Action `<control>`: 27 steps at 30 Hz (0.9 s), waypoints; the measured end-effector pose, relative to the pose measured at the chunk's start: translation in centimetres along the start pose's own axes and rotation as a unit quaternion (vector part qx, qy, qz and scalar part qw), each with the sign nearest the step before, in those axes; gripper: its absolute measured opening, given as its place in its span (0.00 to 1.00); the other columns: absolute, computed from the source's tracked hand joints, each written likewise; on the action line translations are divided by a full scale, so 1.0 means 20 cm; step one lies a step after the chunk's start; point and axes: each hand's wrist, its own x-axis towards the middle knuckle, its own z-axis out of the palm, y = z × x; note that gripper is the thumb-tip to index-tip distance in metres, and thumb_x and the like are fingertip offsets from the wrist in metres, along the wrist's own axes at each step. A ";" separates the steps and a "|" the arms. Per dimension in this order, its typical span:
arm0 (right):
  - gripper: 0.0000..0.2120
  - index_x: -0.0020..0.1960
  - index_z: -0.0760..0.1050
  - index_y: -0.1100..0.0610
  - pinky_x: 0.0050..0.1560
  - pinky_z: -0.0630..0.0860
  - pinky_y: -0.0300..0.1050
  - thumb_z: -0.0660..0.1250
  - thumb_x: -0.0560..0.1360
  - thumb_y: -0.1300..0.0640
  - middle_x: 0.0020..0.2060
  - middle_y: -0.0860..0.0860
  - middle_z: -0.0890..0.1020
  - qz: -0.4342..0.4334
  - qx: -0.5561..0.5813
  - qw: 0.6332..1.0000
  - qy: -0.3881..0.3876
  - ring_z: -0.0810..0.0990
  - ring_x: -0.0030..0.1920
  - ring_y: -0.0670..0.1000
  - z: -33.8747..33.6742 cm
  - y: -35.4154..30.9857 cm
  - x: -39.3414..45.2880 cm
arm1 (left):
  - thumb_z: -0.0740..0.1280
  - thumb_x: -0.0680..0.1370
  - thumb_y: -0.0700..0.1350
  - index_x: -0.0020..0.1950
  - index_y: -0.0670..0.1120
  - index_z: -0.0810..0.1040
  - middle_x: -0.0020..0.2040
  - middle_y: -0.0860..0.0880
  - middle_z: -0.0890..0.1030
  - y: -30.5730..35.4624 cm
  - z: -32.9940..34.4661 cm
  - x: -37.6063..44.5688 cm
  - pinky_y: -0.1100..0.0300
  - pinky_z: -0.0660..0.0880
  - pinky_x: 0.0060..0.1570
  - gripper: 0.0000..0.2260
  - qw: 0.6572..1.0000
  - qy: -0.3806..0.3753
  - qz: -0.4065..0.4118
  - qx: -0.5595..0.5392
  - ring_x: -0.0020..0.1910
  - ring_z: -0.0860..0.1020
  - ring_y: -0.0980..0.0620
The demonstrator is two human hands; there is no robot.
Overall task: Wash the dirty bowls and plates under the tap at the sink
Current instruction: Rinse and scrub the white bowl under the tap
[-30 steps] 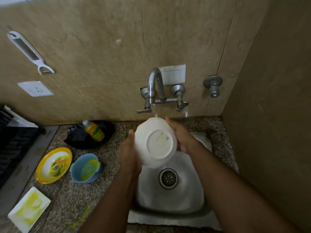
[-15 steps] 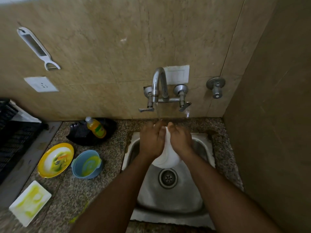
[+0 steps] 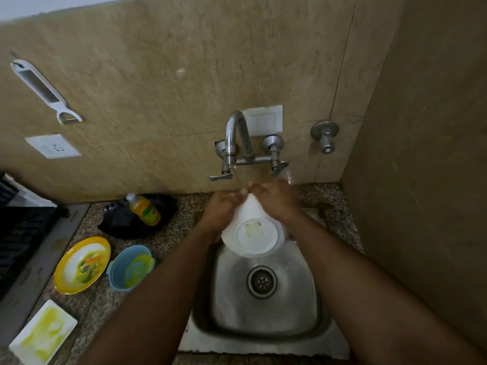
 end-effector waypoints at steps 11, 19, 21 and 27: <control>0.22 0.73 0.69 0.46 0.72 0.64 0.61 0.48 0.83 0.44 0.73 0.50 0.72 -0.131 -0.191 0.972 0.037 0.67 0.74 0.54 0.35 -0.14 -0.25 | 0.67 0.82 0.50 0.43 0.43 0.85 0.42 0.42 0.86 -0.08 0.00 -0.14 0.44 0.82 0.51 0.15 0.949 0.231 -0.113 -0.183 0.43 0.85 0.43; 0.21 0.67 0.75 0.49 0.69 0.69 0.61 0.49 0.83 0.45 0.67 0.52 0.77 -0.077 -0.186 0.979 0.022 0.73 0.69 0.57 0.39 -0.19 -0.18 | 0.65 0.83 0.49 0.42 0.45 0.82 0.46 0.42 0.85 -0.07 0.01 -0.17 0.43 0.82 0.55 0.14 0.935 0.269 -0.132 -0.190 0.51 0.84 0.38; 0.22 0.74 0.68 0.47 0.74 0.61 0.62 0.49 0.84 0.44 0.75 0.51 0.70 -0.216 -0.205 0.954 0.031 0.65 0.76 0.56 0.36 -0.17 -0.26 | 0.66 0.83 0.48 0.45 0.43 0.83 0.44 0.42 0.86 -0.06 -0.01 -0.15 0.50 0.83 0.47 0.13 0.928 0.263 -0.133 -0.226 0.48 0.85 0.41; 0.20 0.62 0.77 0.50 0.62 0.73 0.53 0.51 0.84 0.44 0.61 0.52 0.80 -0.011 -0.012 0.999 -0.028 0.77 0.62 0.56 0.28 -0.12 -0.12 | 0.65 0.83 0.52 0.42 0.45 0.80 0.42 0.47 0.80 -0.09 0.02 -0.15 0.51 0.76 0.51 0.15 0.926 0.310 -0.112 -0.183 0.43 0.78 0.49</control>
